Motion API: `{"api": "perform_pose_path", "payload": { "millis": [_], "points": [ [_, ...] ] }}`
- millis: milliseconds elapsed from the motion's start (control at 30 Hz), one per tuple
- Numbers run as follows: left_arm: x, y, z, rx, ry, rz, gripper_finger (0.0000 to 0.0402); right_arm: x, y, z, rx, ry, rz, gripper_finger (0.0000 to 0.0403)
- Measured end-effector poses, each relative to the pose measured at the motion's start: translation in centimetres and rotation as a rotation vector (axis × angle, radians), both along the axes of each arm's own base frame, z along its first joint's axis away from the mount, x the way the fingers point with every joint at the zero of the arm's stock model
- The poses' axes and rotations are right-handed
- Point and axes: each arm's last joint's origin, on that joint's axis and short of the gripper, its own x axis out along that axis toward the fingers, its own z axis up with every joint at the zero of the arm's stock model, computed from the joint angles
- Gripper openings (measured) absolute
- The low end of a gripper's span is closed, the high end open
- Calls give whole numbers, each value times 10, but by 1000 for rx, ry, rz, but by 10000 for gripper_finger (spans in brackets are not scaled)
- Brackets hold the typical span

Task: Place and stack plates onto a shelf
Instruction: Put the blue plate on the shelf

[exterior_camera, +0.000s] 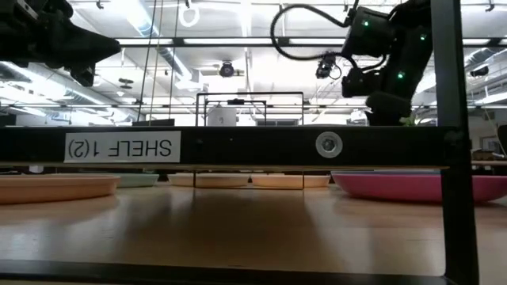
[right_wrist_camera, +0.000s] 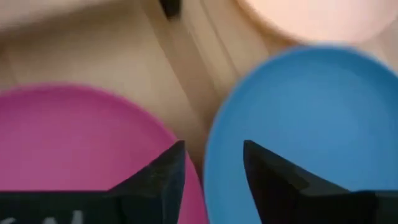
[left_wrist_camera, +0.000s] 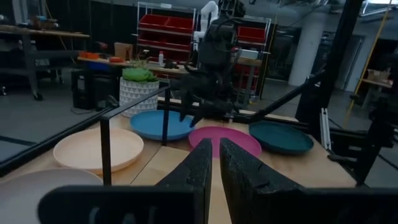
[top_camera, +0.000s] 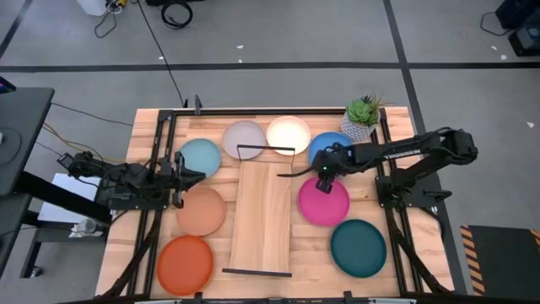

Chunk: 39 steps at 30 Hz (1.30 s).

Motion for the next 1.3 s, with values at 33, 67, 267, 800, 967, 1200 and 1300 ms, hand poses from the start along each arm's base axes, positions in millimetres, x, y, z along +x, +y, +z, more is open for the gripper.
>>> {"api": "perform_pose_path", "payload": {
  "millis": [33, 67, 267, 800, 967, 1200, 1300],
  "points": [
    [0, 0, 0, -3, -1, 0, 39, -1, 0, 0, -10, 10, -18, 176],
    [0, 0, 0, -8, -2, 0, 39, -3, -1, 0, -24, 25, -34, 177],
    [0, 0, 0, -14, 1, 1, 39, 5, -4, -9, -37, 19, -37, 165],
    [0, 0, 3, 31, -27, 6, 39, 18, -16, -33, -80, 80, -38, 111],
    [0, 0, 3, 31, -27, 6, 39, 16, -19, -38, -17, 84, -46, 61],
    [0, 0, 3, 31, -26, 6, 39, 14, -17, -37, -27, 93, -40, 13],
    [0, 0, 3, 32, -26, 6, 39, 11, -13, -30, -45, 89, -40, 15]
  ]
}}
